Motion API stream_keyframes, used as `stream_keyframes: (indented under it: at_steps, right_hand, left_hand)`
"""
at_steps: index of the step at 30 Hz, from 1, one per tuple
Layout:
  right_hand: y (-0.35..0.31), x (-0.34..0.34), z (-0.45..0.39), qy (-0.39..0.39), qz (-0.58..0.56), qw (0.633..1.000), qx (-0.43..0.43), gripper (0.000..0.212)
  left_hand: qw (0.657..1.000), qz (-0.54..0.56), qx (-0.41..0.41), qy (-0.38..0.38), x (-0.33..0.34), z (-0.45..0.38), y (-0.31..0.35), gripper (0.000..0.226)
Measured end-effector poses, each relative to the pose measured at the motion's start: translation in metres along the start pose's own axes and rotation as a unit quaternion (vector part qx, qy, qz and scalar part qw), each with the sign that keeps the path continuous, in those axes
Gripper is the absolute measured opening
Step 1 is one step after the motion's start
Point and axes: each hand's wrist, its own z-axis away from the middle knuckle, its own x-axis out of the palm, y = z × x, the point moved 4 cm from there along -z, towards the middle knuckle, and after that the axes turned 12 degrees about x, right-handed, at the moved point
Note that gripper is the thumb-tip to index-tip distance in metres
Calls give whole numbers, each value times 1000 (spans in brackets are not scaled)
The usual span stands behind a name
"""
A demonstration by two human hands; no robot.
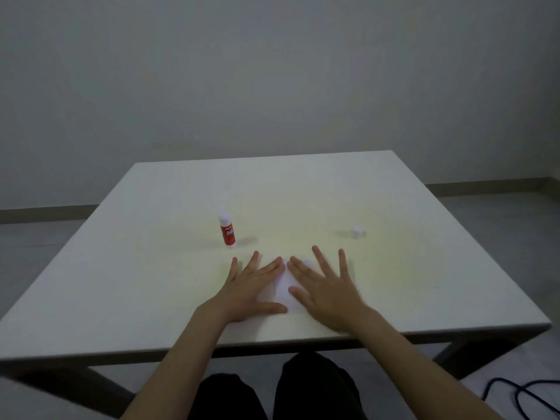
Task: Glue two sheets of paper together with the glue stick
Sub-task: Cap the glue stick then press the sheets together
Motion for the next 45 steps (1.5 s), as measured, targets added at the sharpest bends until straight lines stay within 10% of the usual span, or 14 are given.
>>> stream_keyframes:
  at_steps: [8, 15, 20, 26, 45]
  right_hand:
    - [-19, 23, 26, 5, -46, 992, -115, 75]
    - [19, 6, 0, -10, -34, 999, -1, 65]
    - [-11, 26, 33, -24, -46, 991, -126, 79]
    - [22, 7, -2, -48, -32, 998, -27, 68]
    - [-18, 23, 23, -50, -57, 987, -143, 84]
  left_hand:
    - [1000, 14, 7, 9, 3, 0, -1, 93]
    - [1000, 23, -6, 0, 4, 1, -3, 95]
    - [999, 40, 3, 9, 3, 2, -2, 94]
    - [999, 36, 0, 11, 5, 1, -4, 95]
    - [998, 53, 7, 23, 5, 4, -3, 92]
